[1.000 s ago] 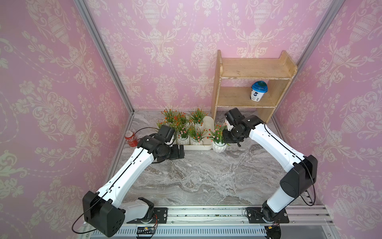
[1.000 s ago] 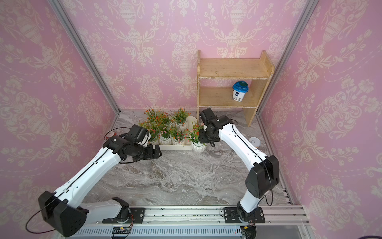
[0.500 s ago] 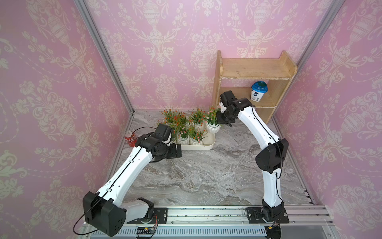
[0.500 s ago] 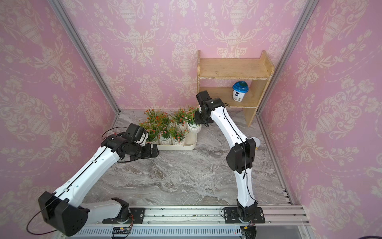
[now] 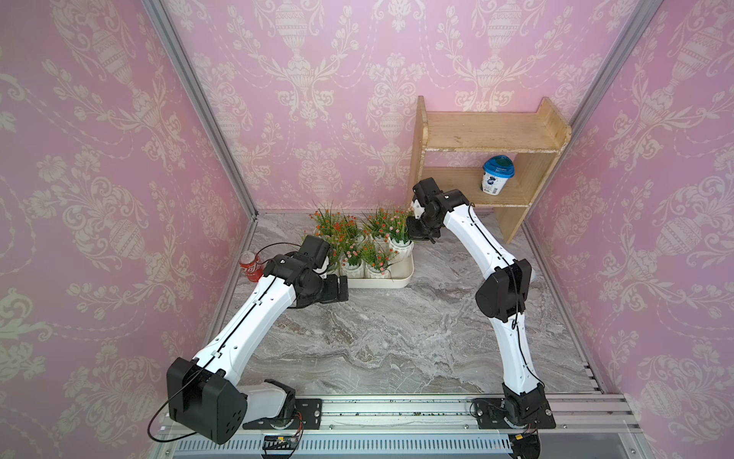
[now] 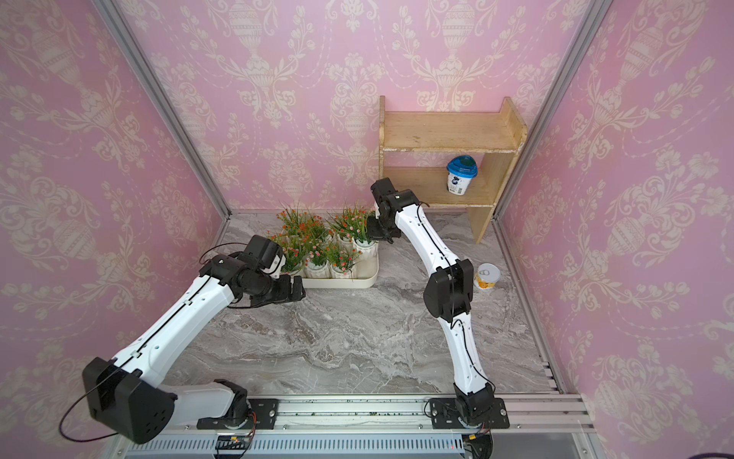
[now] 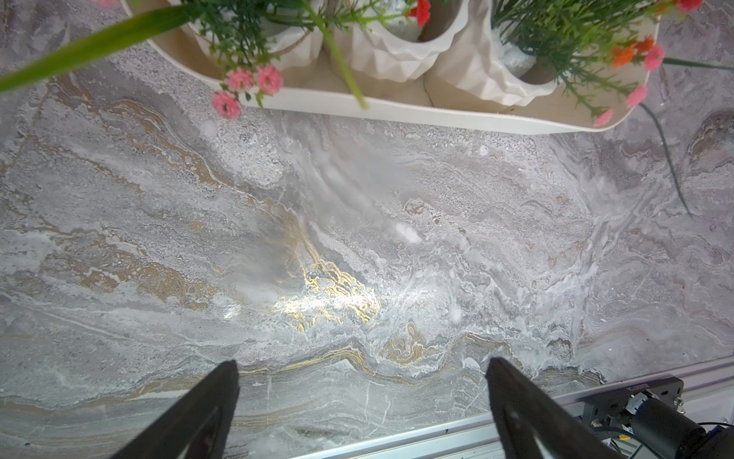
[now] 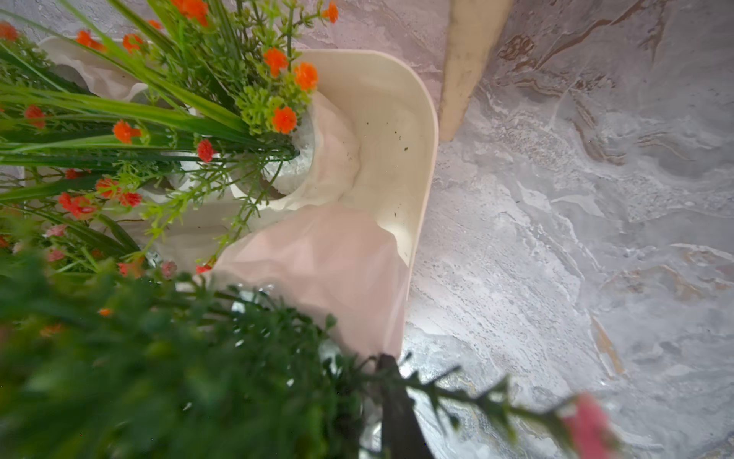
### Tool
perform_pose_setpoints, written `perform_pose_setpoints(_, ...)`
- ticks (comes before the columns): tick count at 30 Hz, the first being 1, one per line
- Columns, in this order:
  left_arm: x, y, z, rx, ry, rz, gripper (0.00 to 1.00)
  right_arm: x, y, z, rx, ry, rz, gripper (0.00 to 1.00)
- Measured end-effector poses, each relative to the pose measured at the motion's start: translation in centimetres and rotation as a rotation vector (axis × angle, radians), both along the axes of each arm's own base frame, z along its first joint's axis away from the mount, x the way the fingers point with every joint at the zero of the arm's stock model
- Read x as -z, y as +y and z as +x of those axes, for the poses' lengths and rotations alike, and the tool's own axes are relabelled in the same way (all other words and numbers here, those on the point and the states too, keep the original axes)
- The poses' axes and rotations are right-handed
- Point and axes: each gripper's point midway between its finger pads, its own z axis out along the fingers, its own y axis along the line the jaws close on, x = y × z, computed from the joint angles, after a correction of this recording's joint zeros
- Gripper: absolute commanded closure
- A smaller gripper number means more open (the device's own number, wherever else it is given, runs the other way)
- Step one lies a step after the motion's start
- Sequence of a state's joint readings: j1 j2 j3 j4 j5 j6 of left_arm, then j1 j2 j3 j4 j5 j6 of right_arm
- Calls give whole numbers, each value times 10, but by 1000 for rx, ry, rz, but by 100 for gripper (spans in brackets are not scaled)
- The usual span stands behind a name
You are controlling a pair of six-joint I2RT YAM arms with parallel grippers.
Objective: Put the potted gypsophila into the storage box
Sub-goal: Place the baby's breath potted plant at the storage box.
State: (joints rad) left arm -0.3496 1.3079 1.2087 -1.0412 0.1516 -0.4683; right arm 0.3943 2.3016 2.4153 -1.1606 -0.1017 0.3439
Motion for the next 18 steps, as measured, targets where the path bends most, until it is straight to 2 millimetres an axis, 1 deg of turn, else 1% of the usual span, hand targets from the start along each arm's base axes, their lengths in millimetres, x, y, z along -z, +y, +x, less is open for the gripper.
perform_pose_setpoints(9,1,-1,2,0,5,2,1,7,7,3,-2,10,35,100)
perform_pose_setpoints(18,1,-1,2,0,5,2,1,20,5,2,4,33,15,100)
